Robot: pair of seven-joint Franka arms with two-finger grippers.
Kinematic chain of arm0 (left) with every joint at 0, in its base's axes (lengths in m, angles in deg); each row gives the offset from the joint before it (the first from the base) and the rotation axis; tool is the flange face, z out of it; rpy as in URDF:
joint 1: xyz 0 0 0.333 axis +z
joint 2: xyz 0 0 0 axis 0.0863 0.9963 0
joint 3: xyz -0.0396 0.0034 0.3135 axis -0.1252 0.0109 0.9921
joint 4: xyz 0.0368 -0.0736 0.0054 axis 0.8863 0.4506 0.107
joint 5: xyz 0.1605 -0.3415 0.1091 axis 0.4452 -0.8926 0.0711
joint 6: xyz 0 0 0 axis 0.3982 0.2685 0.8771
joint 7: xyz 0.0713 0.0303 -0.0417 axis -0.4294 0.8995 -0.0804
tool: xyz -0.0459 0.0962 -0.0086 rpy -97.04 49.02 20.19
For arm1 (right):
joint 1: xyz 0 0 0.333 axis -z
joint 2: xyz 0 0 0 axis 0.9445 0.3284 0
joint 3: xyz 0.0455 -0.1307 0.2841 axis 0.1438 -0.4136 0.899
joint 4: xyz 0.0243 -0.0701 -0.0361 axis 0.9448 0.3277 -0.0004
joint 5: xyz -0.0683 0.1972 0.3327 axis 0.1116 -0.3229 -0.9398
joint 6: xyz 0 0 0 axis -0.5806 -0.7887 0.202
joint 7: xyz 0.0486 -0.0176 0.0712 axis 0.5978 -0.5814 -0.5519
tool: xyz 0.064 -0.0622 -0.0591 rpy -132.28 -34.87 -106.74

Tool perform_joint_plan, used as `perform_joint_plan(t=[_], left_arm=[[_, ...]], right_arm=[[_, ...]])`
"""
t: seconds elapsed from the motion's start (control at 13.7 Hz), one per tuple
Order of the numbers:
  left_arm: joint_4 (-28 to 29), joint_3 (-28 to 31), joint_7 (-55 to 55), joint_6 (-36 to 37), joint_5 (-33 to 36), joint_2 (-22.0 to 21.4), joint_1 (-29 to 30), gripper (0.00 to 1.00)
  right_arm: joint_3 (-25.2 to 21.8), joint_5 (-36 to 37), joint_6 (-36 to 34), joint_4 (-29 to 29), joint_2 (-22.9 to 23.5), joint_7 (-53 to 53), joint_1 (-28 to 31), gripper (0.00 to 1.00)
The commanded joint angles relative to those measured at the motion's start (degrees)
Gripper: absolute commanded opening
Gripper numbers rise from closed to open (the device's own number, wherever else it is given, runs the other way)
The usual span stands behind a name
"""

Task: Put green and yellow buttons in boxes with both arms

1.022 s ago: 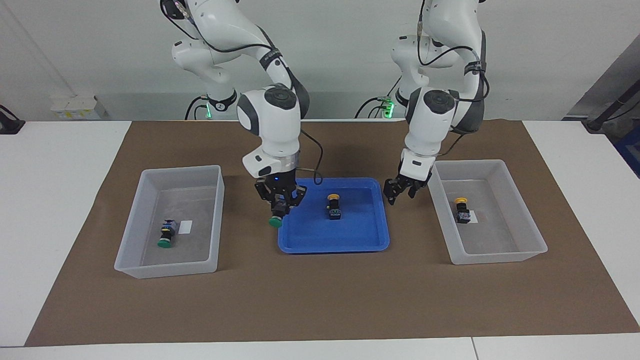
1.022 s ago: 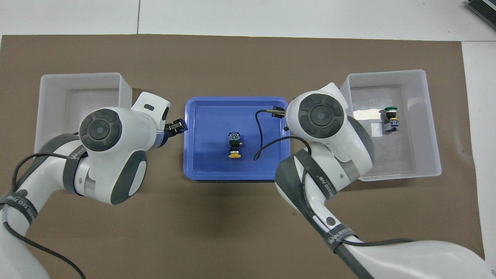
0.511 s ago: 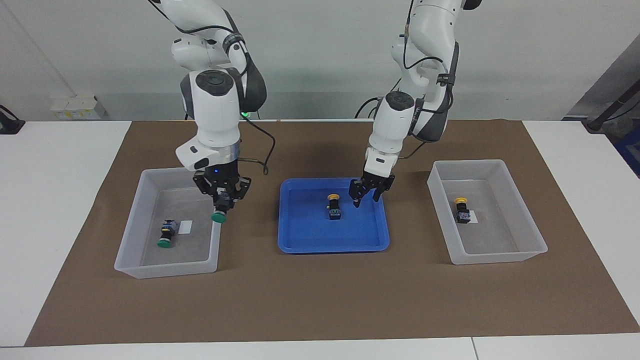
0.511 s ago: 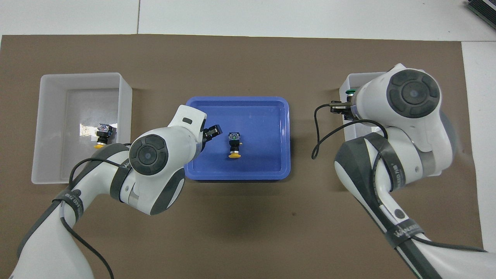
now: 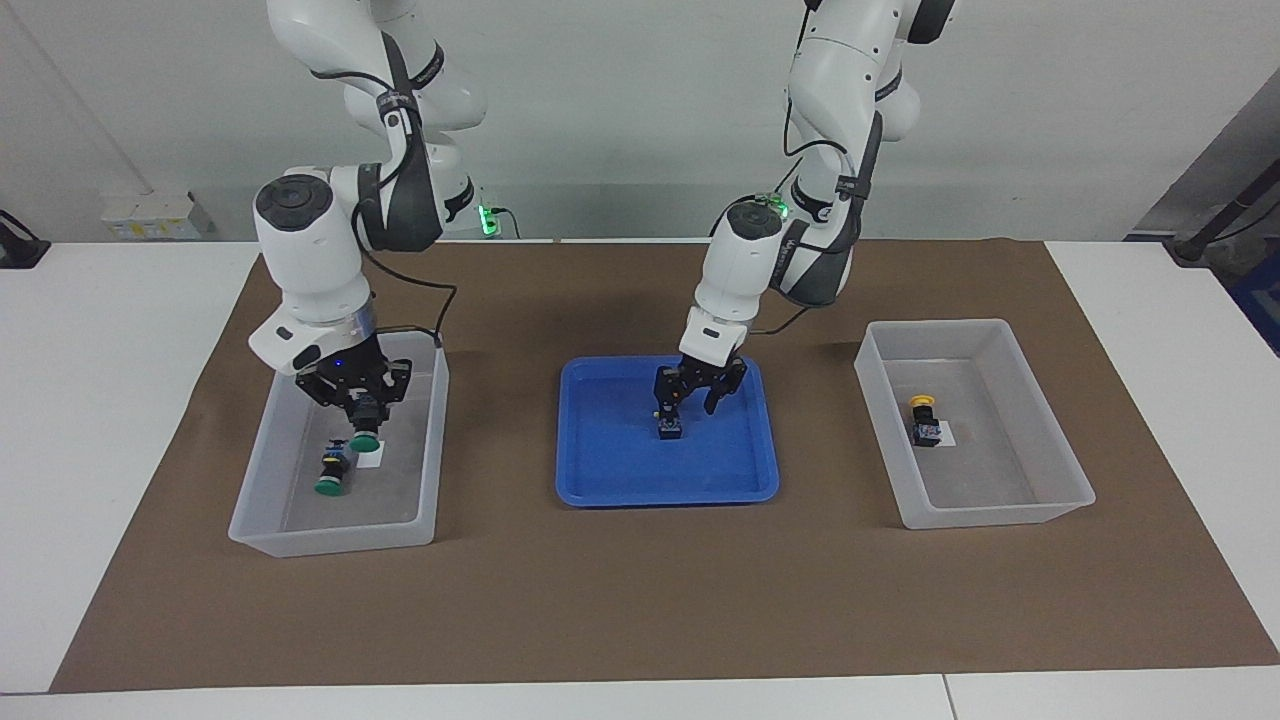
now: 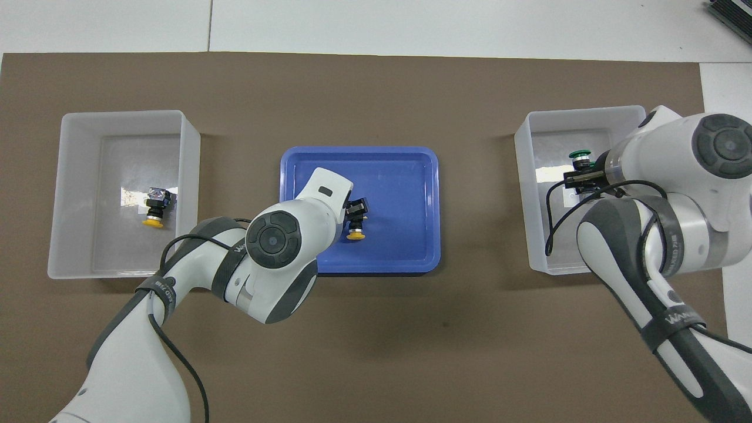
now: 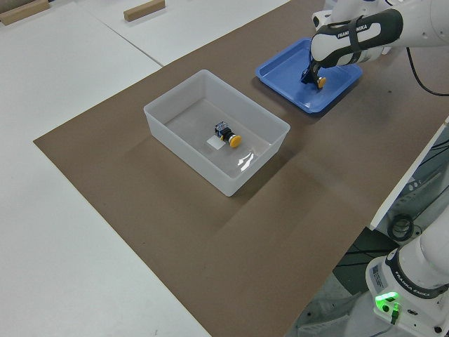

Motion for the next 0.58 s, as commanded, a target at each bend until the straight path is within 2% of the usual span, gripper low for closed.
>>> perform_joint_plan(t=[0.0, 0.51], left_arm=[[-1.23, 0.99, 0.2, -0.32, 1.2, 0.86, -1.45, 0.76], [-1.24, 0.99, 0.2, -0.59, 2.52, 2.89, -3.04, 0.68]], right_arm=[[0.7, -0.92, 6.66, 5.18, 0.26, -1.46, 1.69, 0.0], [0.7, -0.92, 16.34, 5.19, 6.77, -7.78, 5.02, 0.0]])
